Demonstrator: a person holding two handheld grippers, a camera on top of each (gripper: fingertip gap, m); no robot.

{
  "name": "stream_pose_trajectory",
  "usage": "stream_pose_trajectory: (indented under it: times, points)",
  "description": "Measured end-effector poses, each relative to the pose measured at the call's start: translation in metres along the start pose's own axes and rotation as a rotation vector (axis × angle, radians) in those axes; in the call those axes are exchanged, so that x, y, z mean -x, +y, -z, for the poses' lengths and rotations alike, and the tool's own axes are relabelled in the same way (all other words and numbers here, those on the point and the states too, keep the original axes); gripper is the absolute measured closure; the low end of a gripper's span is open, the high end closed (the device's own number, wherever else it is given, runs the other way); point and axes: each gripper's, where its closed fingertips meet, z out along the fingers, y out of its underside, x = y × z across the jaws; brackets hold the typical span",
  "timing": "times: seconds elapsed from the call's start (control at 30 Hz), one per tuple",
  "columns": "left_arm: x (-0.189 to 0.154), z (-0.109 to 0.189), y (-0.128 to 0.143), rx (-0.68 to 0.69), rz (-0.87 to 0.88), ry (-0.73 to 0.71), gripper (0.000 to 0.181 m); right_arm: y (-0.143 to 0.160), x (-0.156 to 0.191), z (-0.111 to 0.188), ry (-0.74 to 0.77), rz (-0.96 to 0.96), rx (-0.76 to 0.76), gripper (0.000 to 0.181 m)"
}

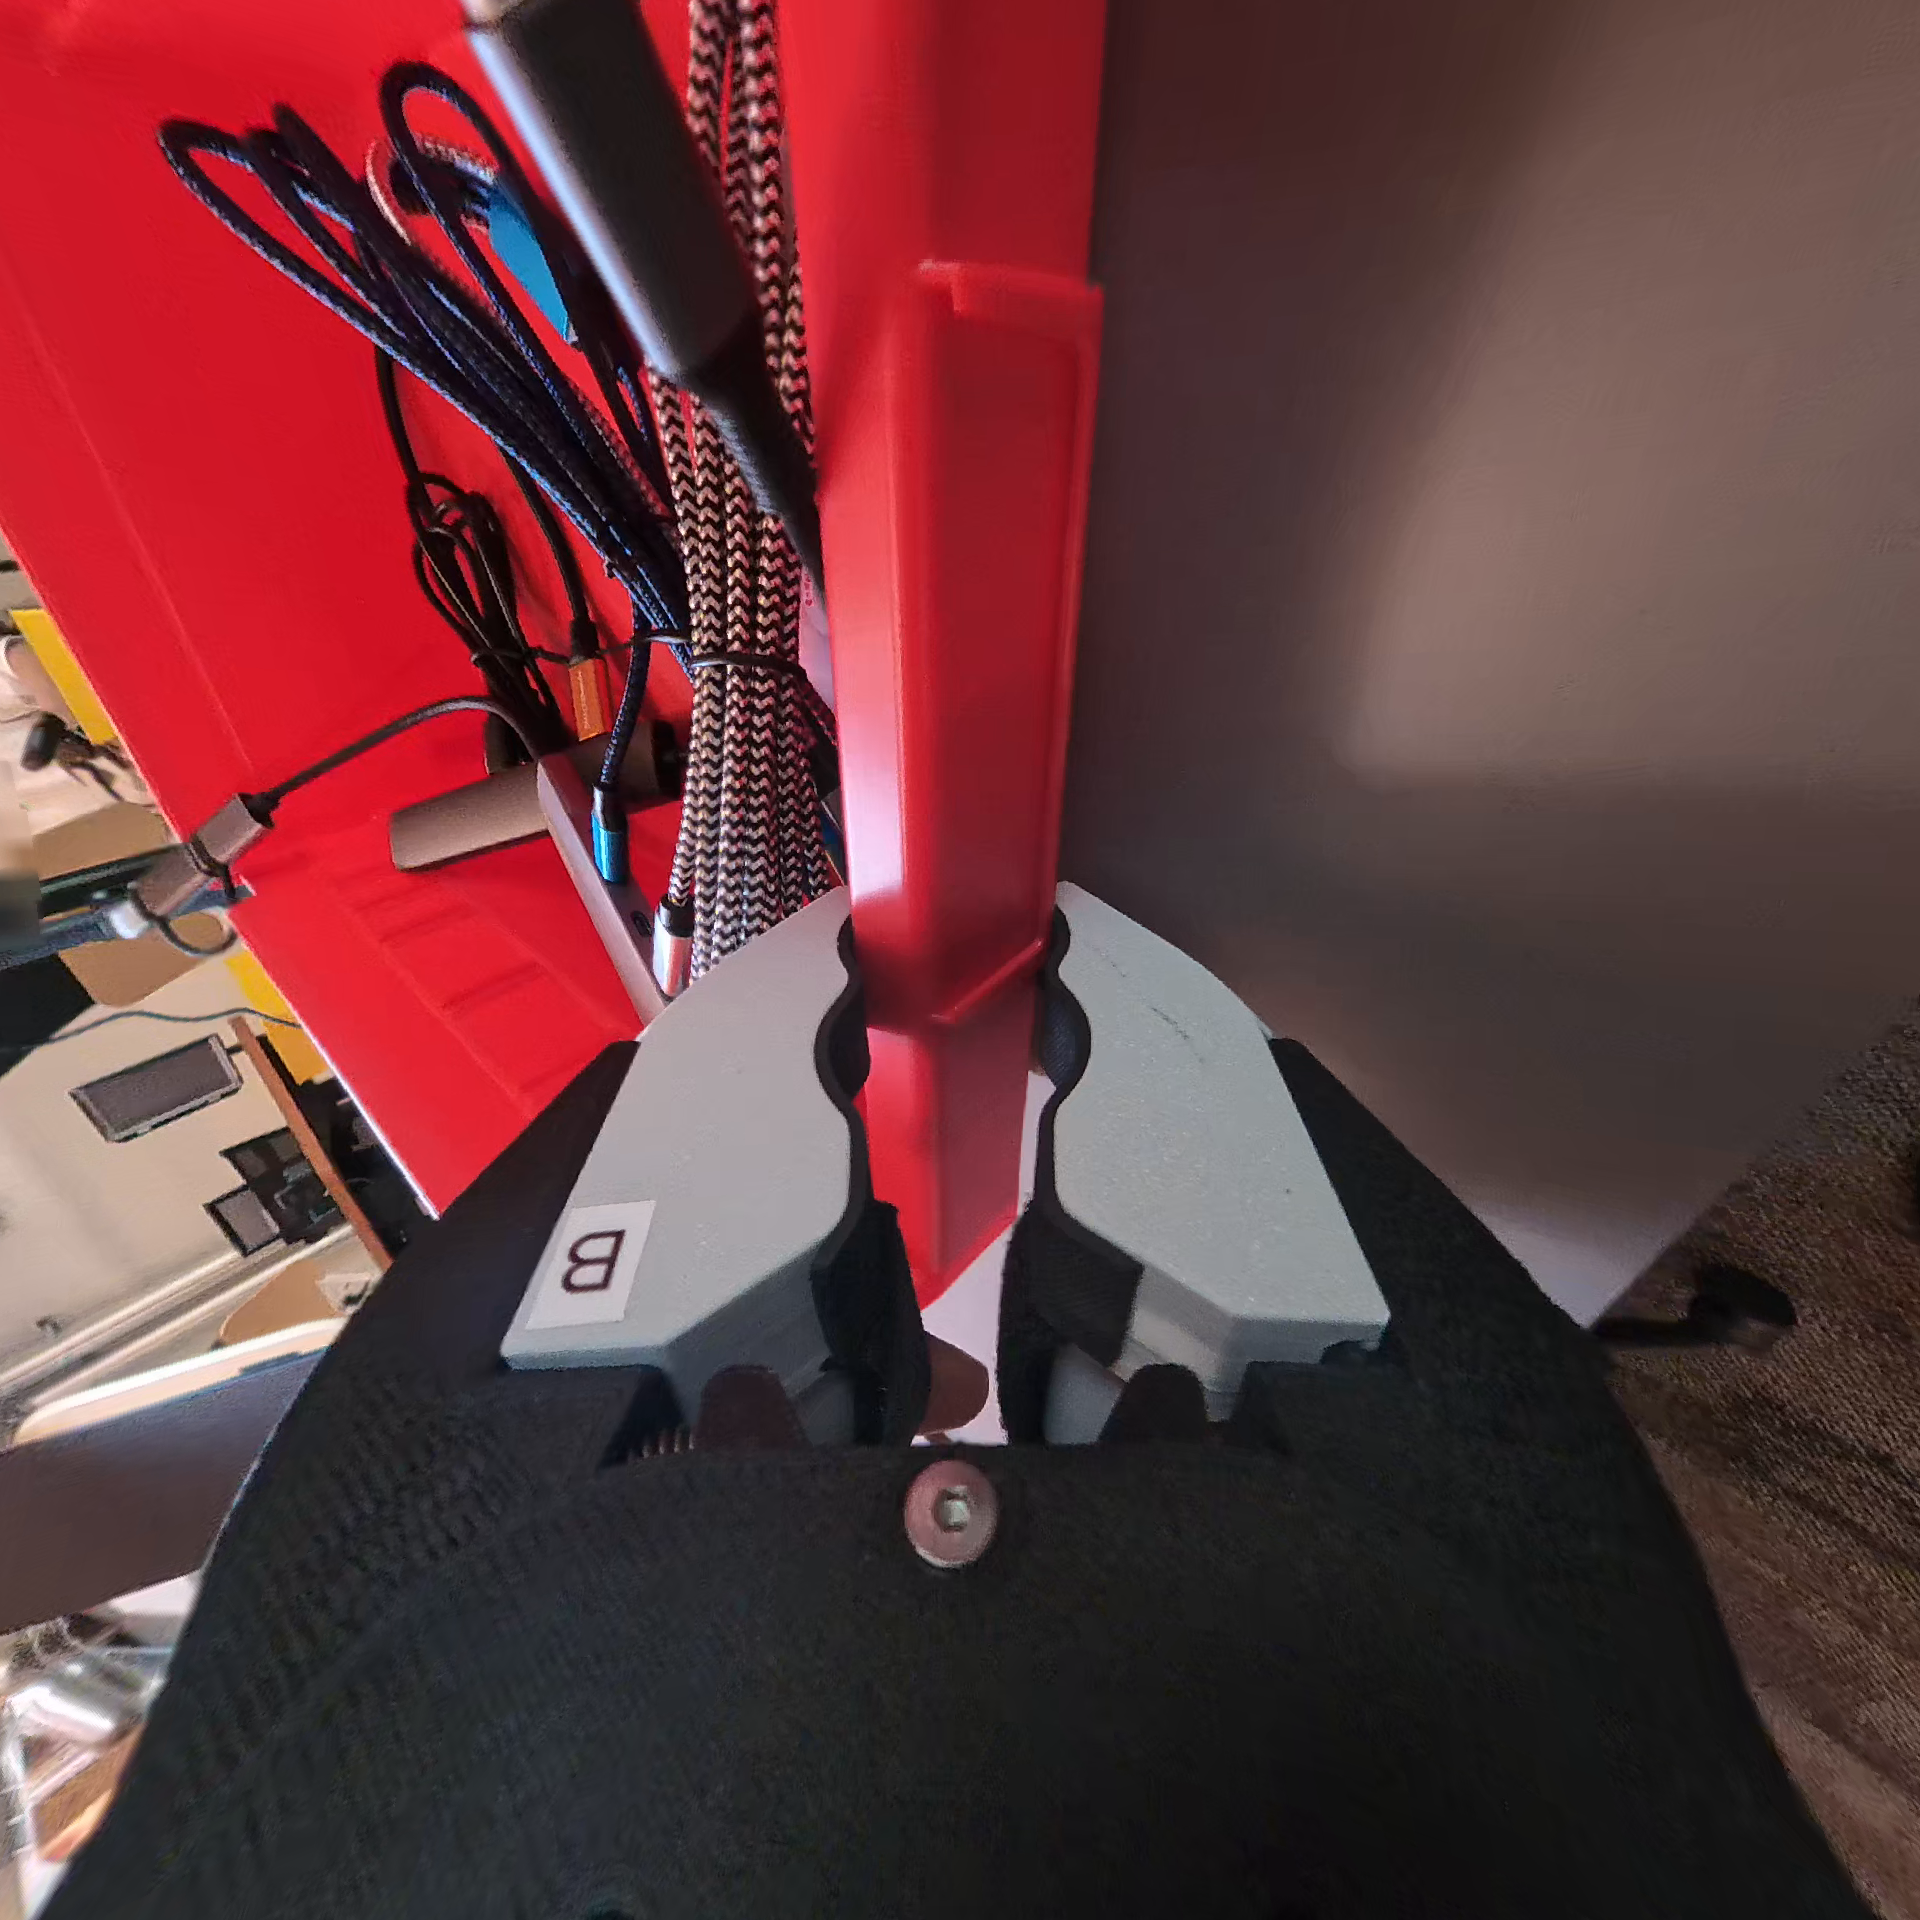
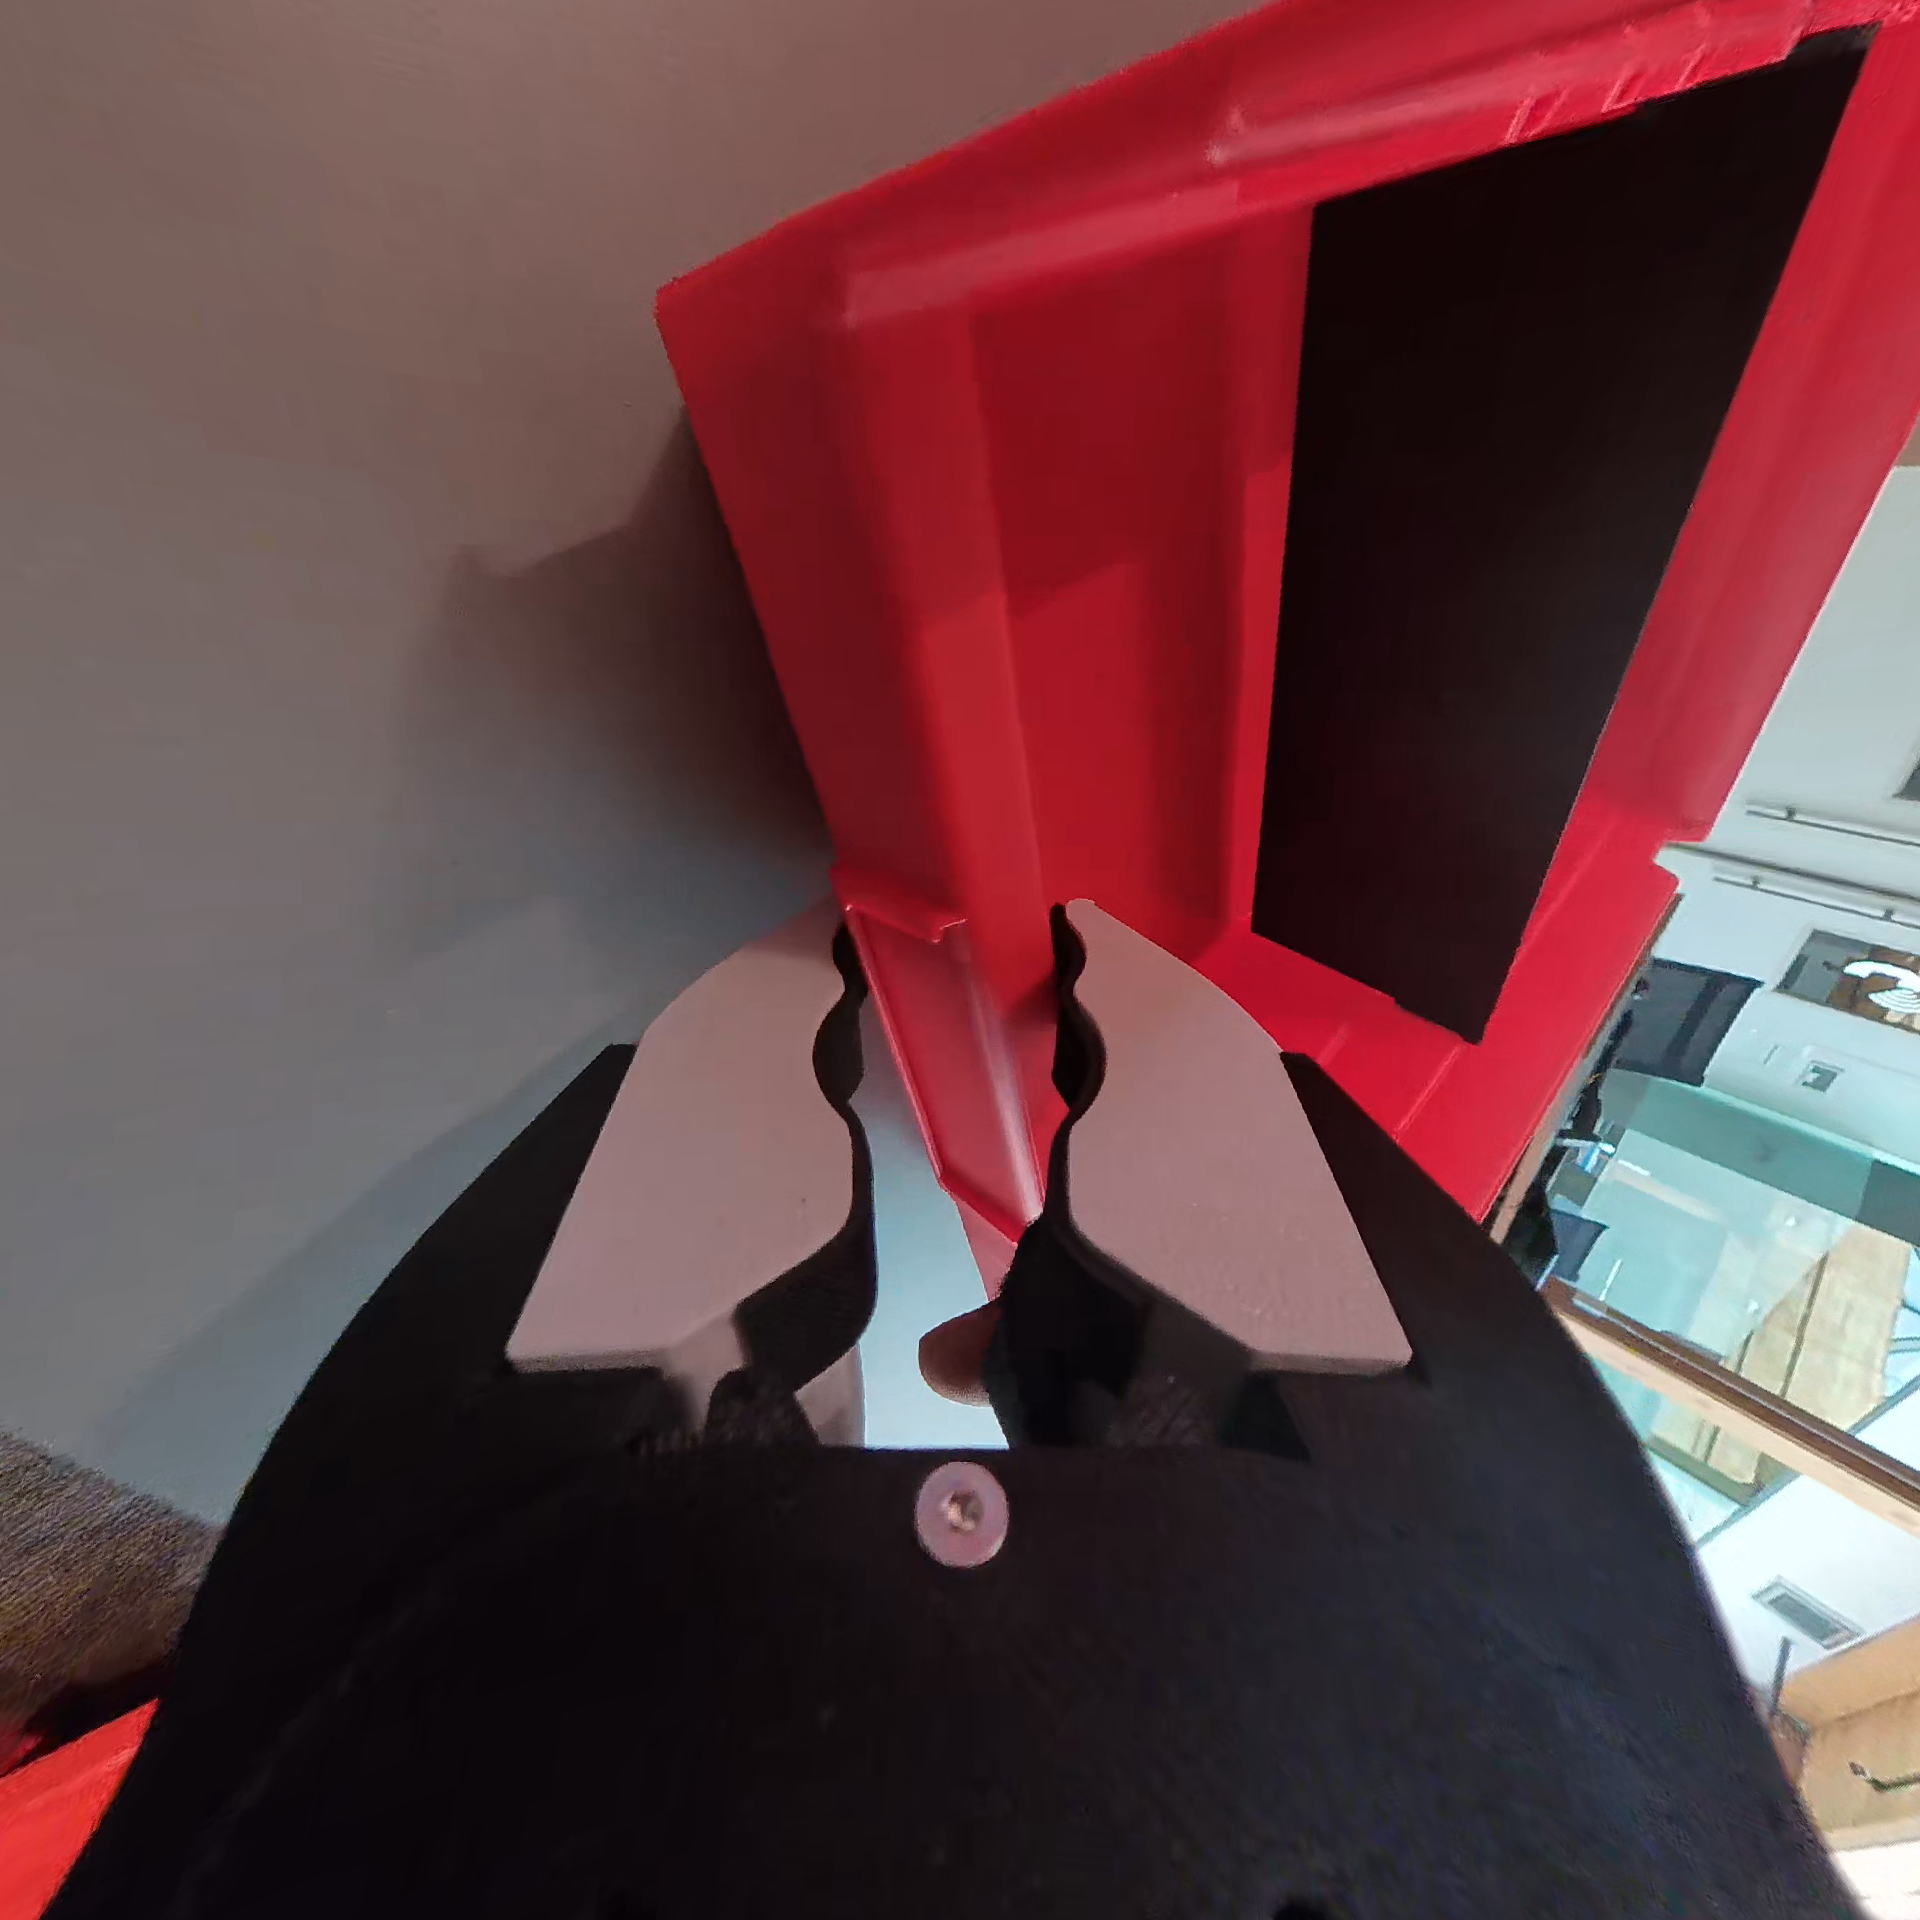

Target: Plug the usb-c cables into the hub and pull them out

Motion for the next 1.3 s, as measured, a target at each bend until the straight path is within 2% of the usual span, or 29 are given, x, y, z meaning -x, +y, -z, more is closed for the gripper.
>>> stream_pose_trajectory:
  times: [0.2, 0.6, 0.7, 0.87, 0.93, 1.0, 1.07, 1.13, 1.23, 1.3]
  points:
    - [-0.009, 0.009, 0.023, -0.016, -0.033, 0.016, 0.153, -0.001, 0.012, 0.009, -0.062, -0.008, 0.017, 0.149]
    - [-0.016, 0.014, 0.021, -0.076, 0.041, 0.042, 0.15, -0.001, 0.019, 0.016, -0.089, -0.036, 0.016, 0.148]
    - [-0.015, 0.027, 0.012, -0.169, 0.218, 0.106, 0.125, -0.006, 0.018, 0.023, -0.099, -0.102, -0.042, 0.135]
    - [0.015, 0.071, -0.018, -0.467, 0.672, 0.254, 0.086, -0.025, 0.004, 0.053, -0.129, -0.281, -0.243, 0.124]
    - [0.034, 0.081, -0.022, -0.534, 0.785, 0.25, 0.079, -0.031, -0.004, 0.064, -0.141, -0.356, -0.307, 0.116]
    - [0.057, 0.086, -0.022, -0.575, 0.879, 0.18, 0.077, -0.042, -0.018, 0.076, -0.104, -0.428, -0.41, 0.11]
    - [0.074, 0.079, -0.012, -0.491, 0.95, 0.093, 0.082, -0.057, -0.032, 0.09, -0.088, -0.519, -0.536, 0.101]
    - [0.077, 0.065, 0.003, -0.302, 0.949, 0.042, 0.098, -0.072, -0.04, 0.102, -0.133, -0.624, -0.642, 0.087]
    - [0.069, 0.045, 0.023, -0.006, 0.922, 0.044, 0.125, -0.093, -0.052, 0.115, -0.145, -0.681, -0.746, 0.074]
    - [0.069, 0.034, 0.029, 0.107, 0.885, 0.046, 0.129, -0.104, -0.06, 0.122, -0.099, -0.682, -0.795, 0.072]
